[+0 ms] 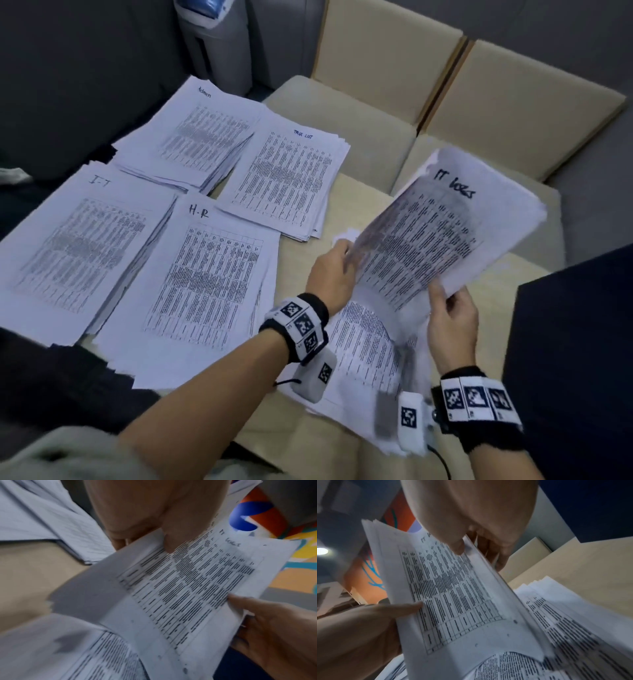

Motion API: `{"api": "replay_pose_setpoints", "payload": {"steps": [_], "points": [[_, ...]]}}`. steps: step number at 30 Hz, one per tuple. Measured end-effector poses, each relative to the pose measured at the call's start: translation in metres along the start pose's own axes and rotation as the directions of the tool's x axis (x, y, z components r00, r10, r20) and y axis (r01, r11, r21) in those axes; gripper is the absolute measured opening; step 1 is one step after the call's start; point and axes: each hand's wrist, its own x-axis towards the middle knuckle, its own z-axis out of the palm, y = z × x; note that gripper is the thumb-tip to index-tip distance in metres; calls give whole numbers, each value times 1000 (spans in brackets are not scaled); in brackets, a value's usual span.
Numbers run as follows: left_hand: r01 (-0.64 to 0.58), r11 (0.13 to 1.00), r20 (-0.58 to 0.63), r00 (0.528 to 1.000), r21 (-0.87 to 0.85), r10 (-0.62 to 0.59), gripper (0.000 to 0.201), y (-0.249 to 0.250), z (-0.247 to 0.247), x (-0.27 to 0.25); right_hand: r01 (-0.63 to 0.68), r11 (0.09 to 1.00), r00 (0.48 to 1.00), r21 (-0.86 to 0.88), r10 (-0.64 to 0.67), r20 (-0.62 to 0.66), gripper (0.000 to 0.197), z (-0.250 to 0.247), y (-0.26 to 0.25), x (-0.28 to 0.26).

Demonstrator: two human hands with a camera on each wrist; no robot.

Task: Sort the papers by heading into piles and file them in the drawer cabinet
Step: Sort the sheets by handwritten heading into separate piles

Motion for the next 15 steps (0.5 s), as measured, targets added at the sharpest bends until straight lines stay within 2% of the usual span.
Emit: {"api": "replay_pose_setpoints", "payload": {"steps": [5, 6, 8, 10, 12, 13, 15], "points": [[94, 984, -25, 995, -153, -99, 47, -10, -27, -5, 53, 998, 993, -26, -56, -104, 12, 15, -10, 17], [116, 982, -23, 992, -148, -120, 52, -13, -38, -5, 62, 998, 993, -5, -62, -99, 10, 22, -16, 21], [111, 994, -37, 993, -23, -112, 57, -22, -59, -5, 54, 995, 996, 85, -47, -78, 12, 40, -30, 27], [81, 994, -102, 992, 69, -74, 41, -30, -80, -8, -33, 983, 999, 179, 39, -28, 33, 64, -33, 31], [70, 994, -186, 981, 80, -54, 23, -33, -106, -9, -180, 952, 983, 249, 163, 85, 60, 89, -28, 31], [83, 994, -216, 974, 69, -66, 21, -36, -121, -9, -241, 933, 968, 269, 212, 132, 65, 103, -25, 29], [130, 991, -258, 959, 29, -118, 21, -45, -151, -5, -308, 924, 942, 226, 264, 205, 62, 129, -16, 23]]}}
